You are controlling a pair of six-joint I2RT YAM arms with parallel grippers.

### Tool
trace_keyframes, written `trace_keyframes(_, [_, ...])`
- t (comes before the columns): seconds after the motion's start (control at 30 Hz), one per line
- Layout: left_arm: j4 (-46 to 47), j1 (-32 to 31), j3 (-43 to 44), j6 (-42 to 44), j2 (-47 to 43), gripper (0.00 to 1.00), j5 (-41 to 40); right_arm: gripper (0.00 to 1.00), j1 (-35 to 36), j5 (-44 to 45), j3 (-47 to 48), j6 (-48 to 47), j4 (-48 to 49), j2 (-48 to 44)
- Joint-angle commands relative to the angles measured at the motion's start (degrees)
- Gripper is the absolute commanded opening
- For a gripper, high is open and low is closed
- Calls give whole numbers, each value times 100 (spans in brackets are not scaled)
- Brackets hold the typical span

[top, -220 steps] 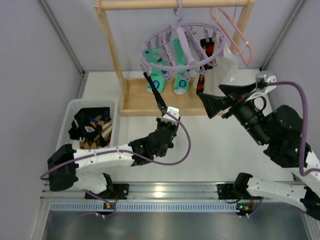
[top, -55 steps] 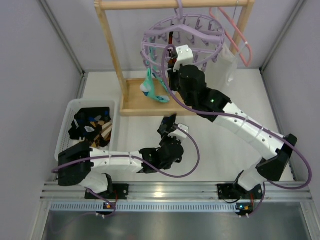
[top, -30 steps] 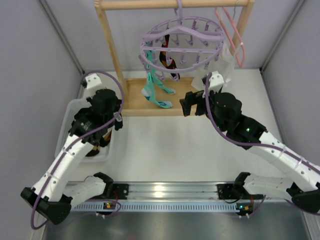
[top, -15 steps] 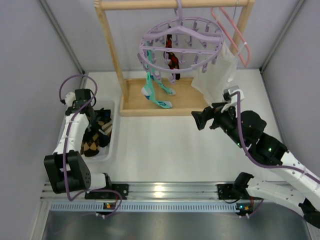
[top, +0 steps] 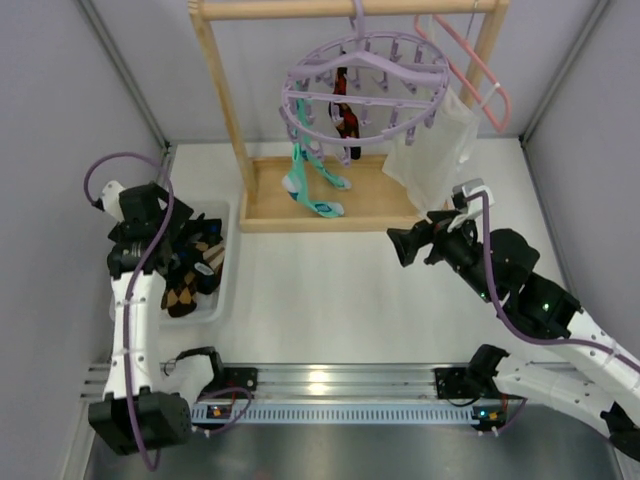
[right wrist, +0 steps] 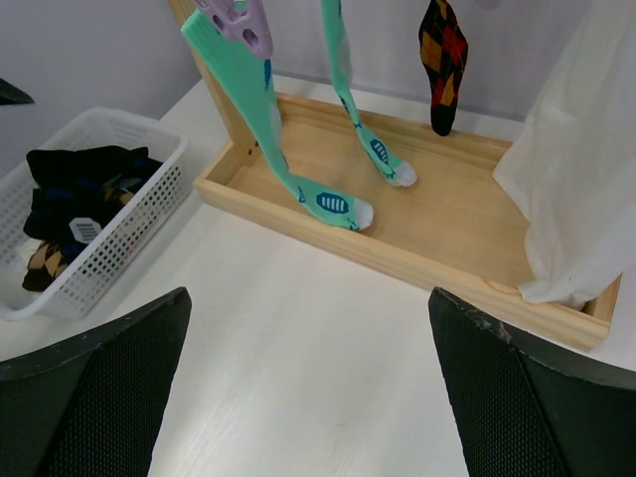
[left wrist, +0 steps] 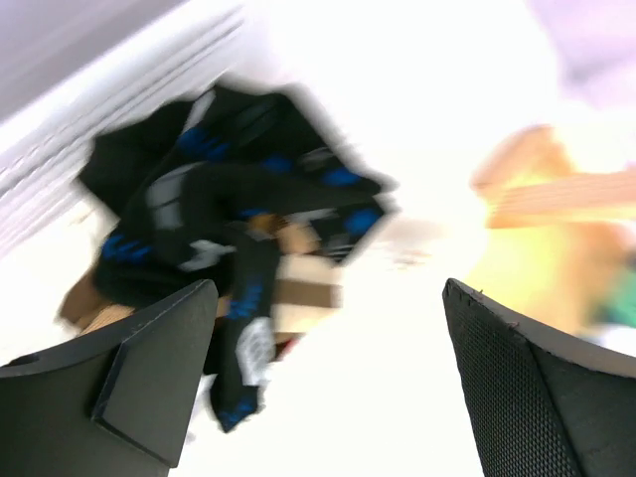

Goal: Remove the socks clipped to the hanger

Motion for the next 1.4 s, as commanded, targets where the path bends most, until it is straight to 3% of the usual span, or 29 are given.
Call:
trace_keyframes(0.0, [380, -81, 371, 358, -647, 98, 1012, 99, -69, 61, -115, -2, 39, -214])
trace_keyframes(0.07, [992, -423, 240, 463, -806, 98, 1715, 99, -69, 184, -255, 60, 74, -381])
trace_keyframes(0.13, [1460, -1140, -50, 551, -903, 98, 1684, 99, -60, 377, -439, 191, 215, -609])
trace_keyframes(0.2, [2224, -1853, -452, 639, -921, 98, 1125, 99, -69, 395, -650, 262, 425, -785])
trace_keyframes(0.23, [2531, -2518, -586, 822, -834, 98, 1051, 100, -69, 395, -694, 332, 470, -977])
trace_keyframes(0.43, [5212, -4604, -1334, 1605, 79, 98, -354, 99, -69, 343, -721, 359, 347, -1400])
trace_keyframes(0.63, [6795, -4713, -1159, 2465, 1933, 98, -936, 99, -60, -104, -756, 429, 294, -1524])
trace_keyframes(0.87, [7034, -4617, -465, 2792, 3218, 97, -1771, 99, -60, -351, -748, 412, 277, -1348])
trace_keyframes(1.0, [7095, -4590, -209, 2880, 3640, 83, -2104, 99, -69, -369, -783, 385, 356, -1304])
trace_keyframes(1.03, [7096, -4599, -139, 2933, 3684, 67, -2148, 99, -69, -369, -783, 385, 373, -1278])
trace_keyframes(1.1, [7165, -4599, -95, 2951, 3798, 53, -2254, 99, -60, -369, -809, 385, 417, -1243])
trace_keyframes(1.23, [7262, -4590, 19, 3100, 3930, 49, -2219, 99, -69, -378, -870, 359, 496, -1129])
trace_keyframes(1.27, [7297, -4590, 37, 3118, 3965, 38, -2237, 99, -60, -378, -888, 359, 540, -1111])
trace_keyframes(1.33, [7359, -4573, 55, 3118, 4053, 37, -2228, 99, -69, -395, -915, 359, 567, -1067])
trace_keyframes(1.37, [7359, -4546, 72, 3092, 4071, 42, -2210, 100, -69, -413, -915, 350, 558, -1050])
